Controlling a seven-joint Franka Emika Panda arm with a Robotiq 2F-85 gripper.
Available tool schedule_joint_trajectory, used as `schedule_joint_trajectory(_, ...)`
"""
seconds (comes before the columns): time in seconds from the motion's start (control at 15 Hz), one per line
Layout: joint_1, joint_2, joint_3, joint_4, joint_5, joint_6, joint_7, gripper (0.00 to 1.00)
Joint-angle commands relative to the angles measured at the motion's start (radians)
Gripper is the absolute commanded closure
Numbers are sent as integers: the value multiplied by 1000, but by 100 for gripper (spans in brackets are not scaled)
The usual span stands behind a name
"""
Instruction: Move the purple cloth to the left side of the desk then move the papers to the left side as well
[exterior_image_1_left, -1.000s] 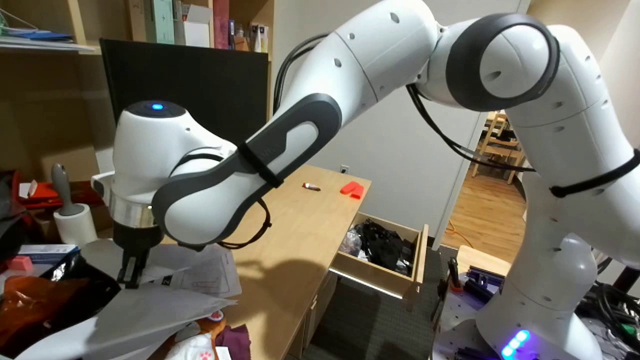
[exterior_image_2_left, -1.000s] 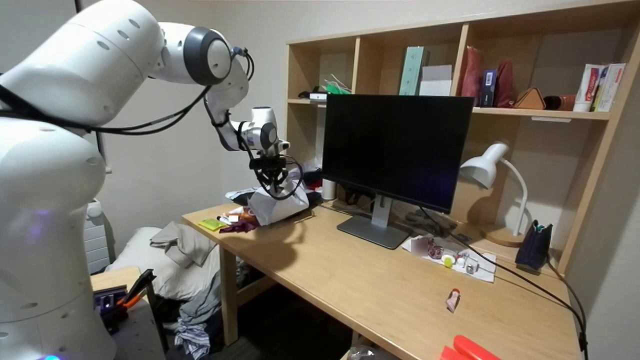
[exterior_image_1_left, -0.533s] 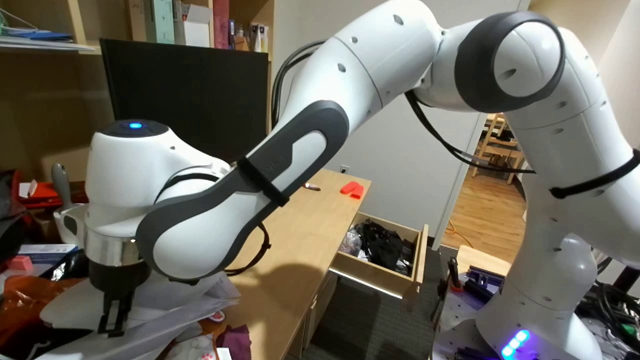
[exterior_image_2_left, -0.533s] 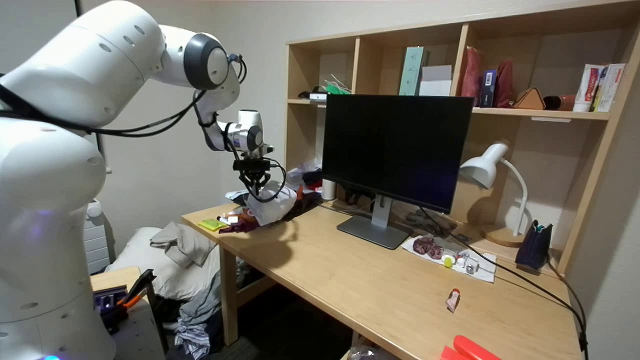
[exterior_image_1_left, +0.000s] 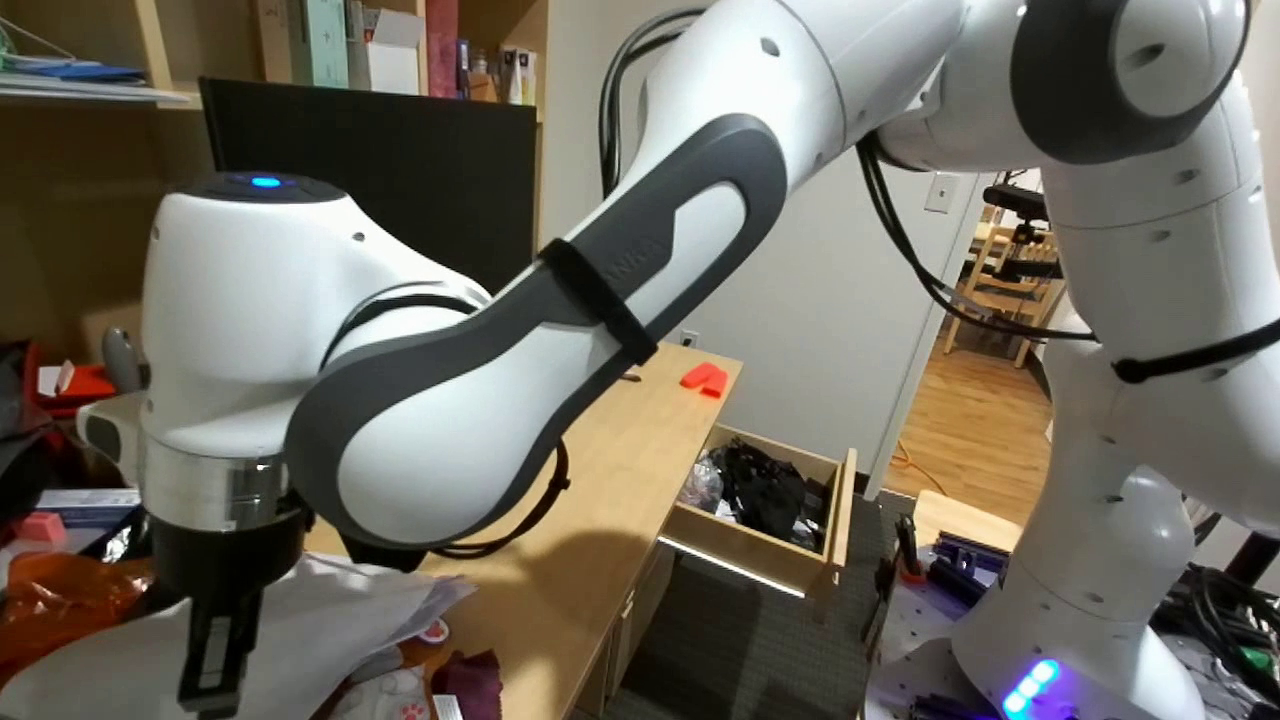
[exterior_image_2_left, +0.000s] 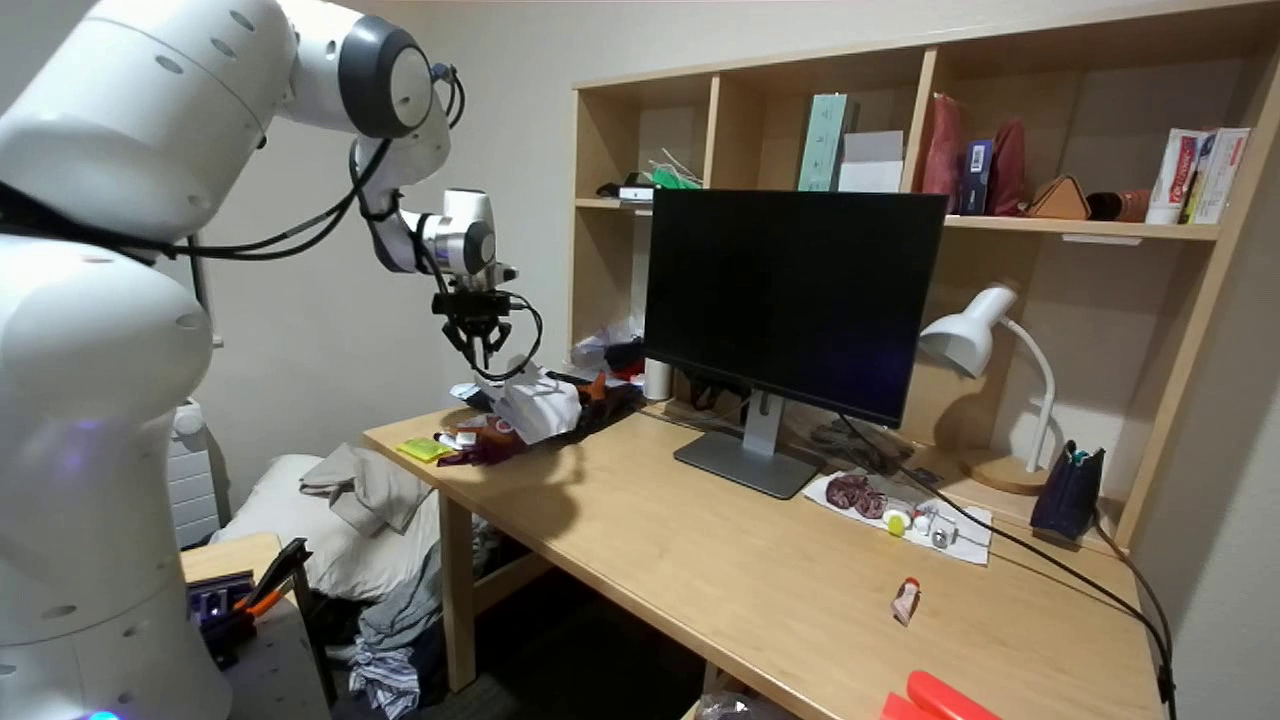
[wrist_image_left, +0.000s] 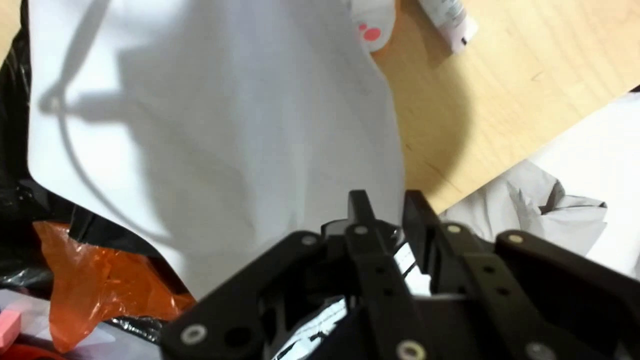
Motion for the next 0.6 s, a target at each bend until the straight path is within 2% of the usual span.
schedule_joint_trajectory(0.0,-30,-82,10,-118,30,-36,19,44)
schedule_joint_trajectory(0.13,-28,-115,-21,-179,-3,-10,51,31)
schedule_joint_trajectory(0.4,7,-167,-128,-296,-170,70,152,5)
schedule_joint_trajectory(0.53,33,-191,-190,-349,-304,121,231,0)
